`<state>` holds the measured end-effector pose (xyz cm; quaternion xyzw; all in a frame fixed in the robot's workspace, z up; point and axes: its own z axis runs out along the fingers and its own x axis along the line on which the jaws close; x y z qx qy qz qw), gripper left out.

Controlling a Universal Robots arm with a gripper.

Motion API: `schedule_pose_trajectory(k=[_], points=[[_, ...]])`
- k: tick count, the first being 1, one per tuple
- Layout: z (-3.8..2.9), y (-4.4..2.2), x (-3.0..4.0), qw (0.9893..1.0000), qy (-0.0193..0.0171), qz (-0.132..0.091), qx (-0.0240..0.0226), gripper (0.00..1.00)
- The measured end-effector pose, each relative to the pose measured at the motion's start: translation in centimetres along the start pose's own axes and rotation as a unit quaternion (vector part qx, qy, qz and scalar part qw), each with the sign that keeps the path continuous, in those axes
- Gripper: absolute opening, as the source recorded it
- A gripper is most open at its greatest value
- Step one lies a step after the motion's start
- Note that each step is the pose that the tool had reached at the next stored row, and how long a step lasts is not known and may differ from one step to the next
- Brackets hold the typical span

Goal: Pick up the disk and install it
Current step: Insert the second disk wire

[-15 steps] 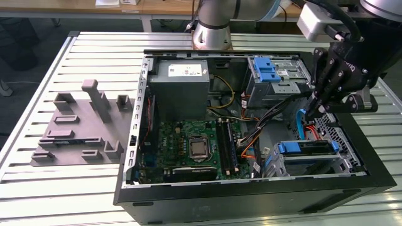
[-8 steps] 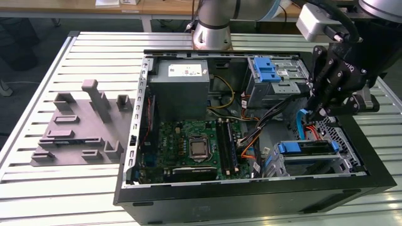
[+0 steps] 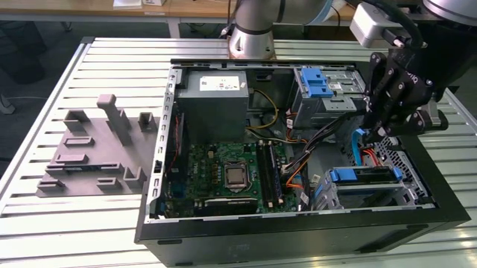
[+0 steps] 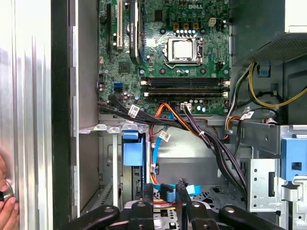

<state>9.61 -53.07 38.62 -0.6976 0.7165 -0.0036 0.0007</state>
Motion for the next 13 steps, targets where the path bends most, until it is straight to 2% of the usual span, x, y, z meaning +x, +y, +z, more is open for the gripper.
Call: schedule_pose_trajectory(k=[5,13], points=[[0.39,0.02,-0.33,1.0,-0.0001,0.0,0.0007,0.32],[1.12,0.04,-0.47,1.0,0.0001,0.0,0.0026,0.32]])
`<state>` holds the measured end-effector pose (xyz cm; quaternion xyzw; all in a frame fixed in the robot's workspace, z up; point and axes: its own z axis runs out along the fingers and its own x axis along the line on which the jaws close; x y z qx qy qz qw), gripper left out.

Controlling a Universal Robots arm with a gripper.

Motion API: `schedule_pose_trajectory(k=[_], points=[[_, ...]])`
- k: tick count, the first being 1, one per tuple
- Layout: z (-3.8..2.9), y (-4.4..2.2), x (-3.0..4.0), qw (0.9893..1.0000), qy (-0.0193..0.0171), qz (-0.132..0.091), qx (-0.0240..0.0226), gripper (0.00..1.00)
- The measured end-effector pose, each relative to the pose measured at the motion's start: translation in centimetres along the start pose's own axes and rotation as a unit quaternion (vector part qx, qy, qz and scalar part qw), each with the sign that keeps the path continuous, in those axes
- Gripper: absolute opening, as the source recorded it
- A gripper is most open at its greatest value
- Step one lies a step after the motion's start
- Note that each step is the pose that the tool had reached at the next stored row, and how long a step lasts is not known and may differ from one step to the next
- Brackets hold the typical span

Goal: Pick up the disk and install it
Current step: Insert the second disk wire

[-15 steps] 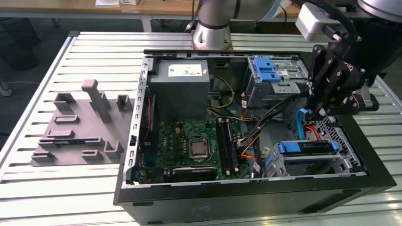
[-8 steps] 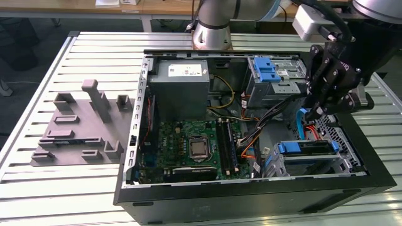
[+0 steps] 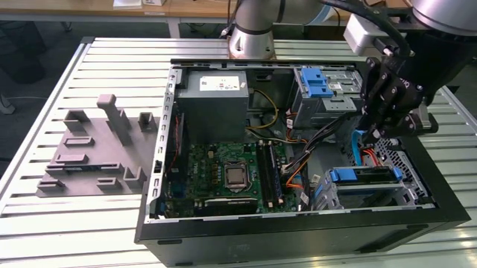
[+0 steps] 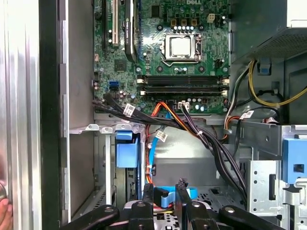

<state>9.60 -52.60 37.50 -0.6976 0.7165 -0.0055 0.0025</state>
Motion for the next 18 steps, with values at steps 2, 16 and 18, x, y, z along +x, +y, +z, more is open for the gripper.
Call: schedule_pose_trajectory(k=[2,16,18], points=[[0.17,0.0,-0.02,1.0,0.0001,0.0,0.0002,0.32],[0.39,-0.13,0.31,1.0,-0.0046,0.0,0.0001,0.18],[0.43,-0.16,0.48,1.0,-0.0057,0.0,0.0,0.18]])
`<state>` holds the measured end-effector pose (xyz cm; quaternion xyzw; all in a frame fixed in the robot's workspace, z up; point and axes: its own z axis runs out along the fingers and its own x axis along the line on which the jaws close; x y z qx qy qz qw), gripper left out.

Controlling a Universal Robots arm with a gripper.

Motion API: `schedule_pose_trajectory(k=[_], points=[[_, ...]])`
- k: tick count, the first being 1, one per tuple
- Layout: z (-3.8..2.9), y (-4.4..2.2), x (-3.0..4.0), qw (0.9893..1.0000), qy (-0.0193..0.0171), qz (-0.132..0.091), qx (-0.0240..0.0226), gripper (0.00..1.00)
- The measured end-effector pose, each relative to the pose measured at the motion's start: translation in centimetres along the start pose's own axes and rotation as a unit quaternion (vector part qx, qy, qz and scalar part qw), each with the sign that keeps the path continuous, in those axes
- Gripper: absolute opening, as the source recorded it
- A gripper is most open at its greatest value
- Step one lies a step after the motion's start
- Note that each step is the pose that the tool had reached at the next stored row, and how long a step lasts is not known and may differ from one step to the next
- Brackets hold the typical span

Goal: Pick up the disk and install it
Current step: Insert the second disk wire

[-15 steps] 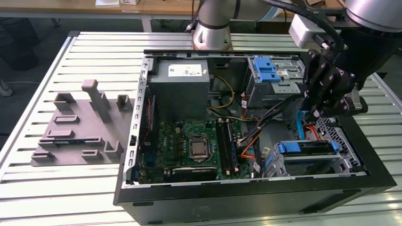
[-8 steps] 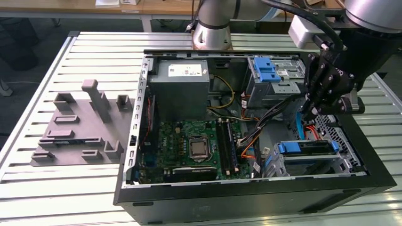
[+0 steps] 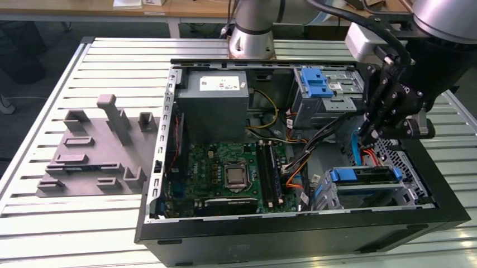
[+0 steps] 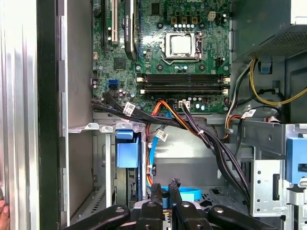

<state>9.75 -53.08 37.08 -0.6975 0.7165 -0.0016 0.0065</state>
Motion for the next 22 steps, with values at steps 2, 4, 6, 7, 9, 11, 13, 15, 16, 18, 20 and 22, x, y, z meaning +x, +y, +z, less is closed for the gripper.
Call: schedule_pose_trajectory(k=[2,4,6,7,9,11,13,15,16,18,20,22], points=[[0.02,-0.05,0.12,1.0,-0.0001,0.0,0.0,0.18],[0.06,-0.08,0.27,1.0,-0.0004,0.0,0.0,0.18],[0.15,-0.11,0.44,1.0,-0.0009,0.0,0.0,0.18],[0.27,-0.11,0.5,1.0,-0.0012,0.0,0.0,0.18],[0.53,-0.13,0.56,1.0,-0.002,0.0,0.0,0.18],[0.67,-0.13,0.58,1.0,-0.002,0.0,-0.0001,0.18],[0.67,-0.13,0.58,1.0,-0.0019,0.0,-0.0001,0.18],[0.68,-0.14,0.58,1.0,-0.002,0.0,-0.0001,0.18],[0.68,-0.13,0.58,1.0,-0.0021,0.0,-0.0001,0.19],[0.67,-0.08,0.58,1.0,-0.0022,-0.001,0.0002,0.25],[0.63,0.01,0.58,1.0,-0.0022,-0.002,0.0015,0.25],[0.52,0.12,0.59,1.0,-0.0021,-0.003,0.0036,0.25]])
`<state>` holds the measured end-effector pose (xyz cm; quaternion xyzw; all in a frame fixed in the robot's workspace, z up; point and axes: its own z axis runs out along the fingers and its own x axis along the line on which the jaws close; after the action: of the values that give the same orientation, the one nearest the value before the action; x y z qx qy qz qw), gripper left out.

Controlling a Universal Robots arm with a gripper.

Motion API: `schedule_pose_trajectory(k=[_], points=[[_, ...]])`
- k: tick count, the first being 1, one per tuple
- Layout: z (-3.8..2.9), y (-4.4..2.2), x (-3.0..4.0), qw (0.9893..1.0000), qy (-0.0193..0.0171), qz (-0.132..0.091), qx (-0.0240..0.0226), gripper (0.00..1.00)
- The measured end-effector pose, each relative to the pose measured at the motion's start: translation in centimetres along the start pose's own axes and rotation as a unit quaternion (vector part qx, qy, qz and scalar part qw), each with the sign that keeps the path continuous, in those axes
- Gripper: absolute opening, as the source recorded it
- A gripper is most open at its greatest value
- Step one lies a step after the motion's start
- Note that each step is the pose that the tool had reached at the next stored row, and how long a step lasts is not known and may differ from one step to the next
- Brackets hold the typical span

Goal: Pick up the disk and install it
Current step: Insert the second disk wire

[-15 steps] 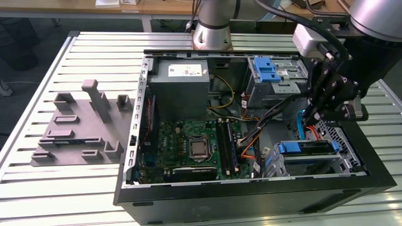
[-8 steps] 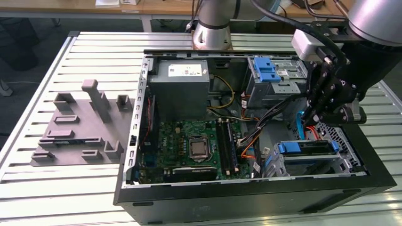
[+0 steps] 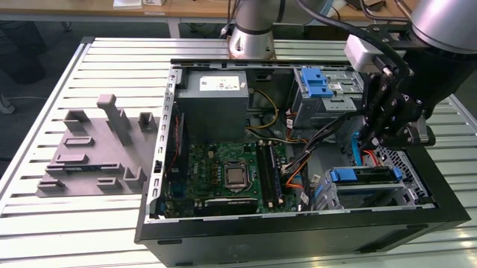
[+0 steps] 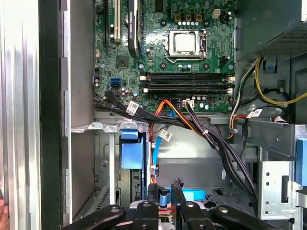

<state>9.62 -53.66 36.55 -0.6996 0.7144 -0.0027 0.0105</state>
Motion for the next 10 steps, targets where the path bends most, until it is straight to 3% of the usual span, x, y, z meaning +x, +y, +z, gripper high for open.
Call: schedule_pose_trajectory(k=[5,7,10], points=[[-0.52,0.37,0.0,1.0,0.0,-0.002,0.0048,0.25],[-0.55,0.48,0.0,1.0,0.001,-0.003,0.0092,0.25],[-0.55,0.52,0.0,0.9998,0.0055,-0.004,0.0182,0.25]])
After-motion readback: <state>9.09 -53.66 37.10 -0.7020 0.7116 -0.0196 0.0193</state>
